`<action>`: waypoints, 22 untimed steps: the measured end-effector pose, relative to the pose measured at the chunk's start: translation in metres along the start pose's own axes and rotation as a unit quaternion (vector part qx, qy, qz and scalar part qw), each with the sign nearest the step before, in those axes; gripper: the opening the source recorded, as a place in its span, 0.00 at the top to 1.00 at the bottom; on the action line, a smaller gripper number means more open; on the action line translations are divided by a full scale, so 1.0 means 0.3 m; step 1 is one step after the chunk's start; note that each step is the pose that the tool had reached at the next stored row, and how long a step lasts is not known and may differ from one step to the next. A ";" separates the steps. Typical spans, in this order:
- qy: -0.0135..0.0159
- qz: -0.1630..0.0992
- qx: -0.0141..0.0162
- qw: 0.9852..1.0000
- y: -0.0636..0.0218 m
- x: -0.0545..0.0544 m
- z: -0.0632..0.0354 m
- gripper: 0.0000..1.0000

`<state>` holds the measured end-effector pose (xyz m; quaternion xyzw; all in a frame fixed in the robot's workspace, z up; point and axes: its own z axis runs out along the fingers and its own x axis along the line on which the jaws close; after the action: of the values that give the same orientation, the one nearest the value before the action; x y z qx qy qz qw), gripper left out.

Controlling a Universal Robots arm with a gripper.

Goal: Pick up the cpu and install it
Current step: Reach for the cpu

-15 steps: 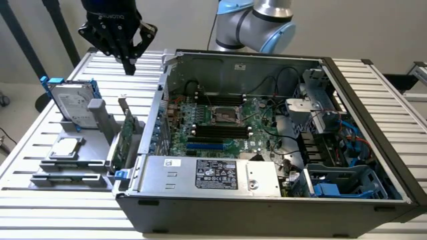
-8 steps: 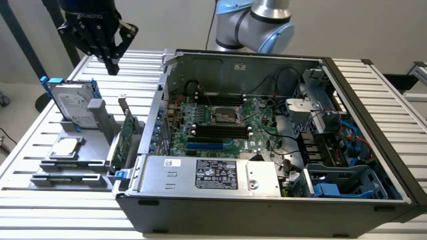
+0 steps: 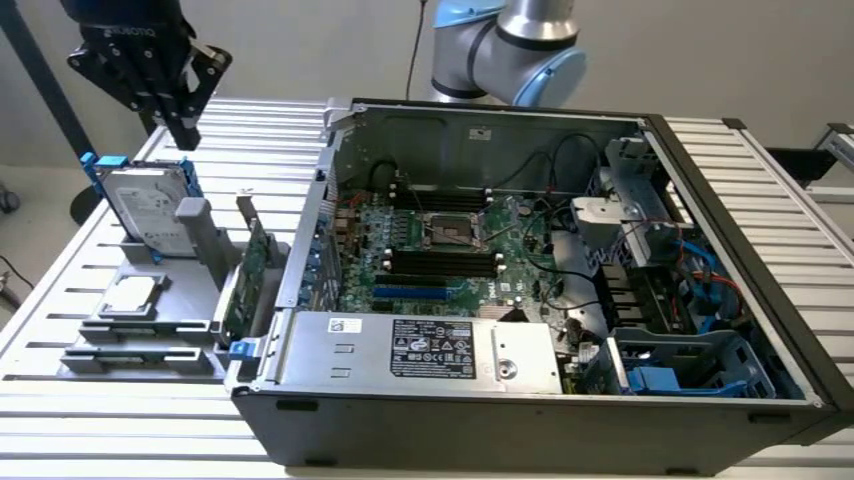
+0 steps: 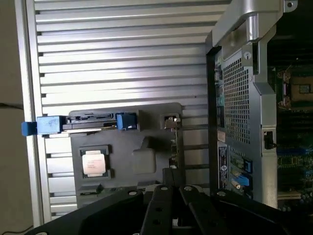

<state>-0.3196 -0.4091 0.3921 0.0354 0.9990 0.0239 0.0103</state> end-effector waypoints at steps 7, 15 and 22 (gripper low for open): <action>0.000 0.000 0.001 1.000 -0.013 0.106 0.001 0.89; 0.000 0.000 0.005 1.000 -0.027 0.227 0.009 0.89; 0.002 0.000 0.007 1.000 -0.040 0.308 0.025 0.89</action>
<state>-0.4125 -0.4140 0.3822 0.0353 0.9992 0.0168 0.0078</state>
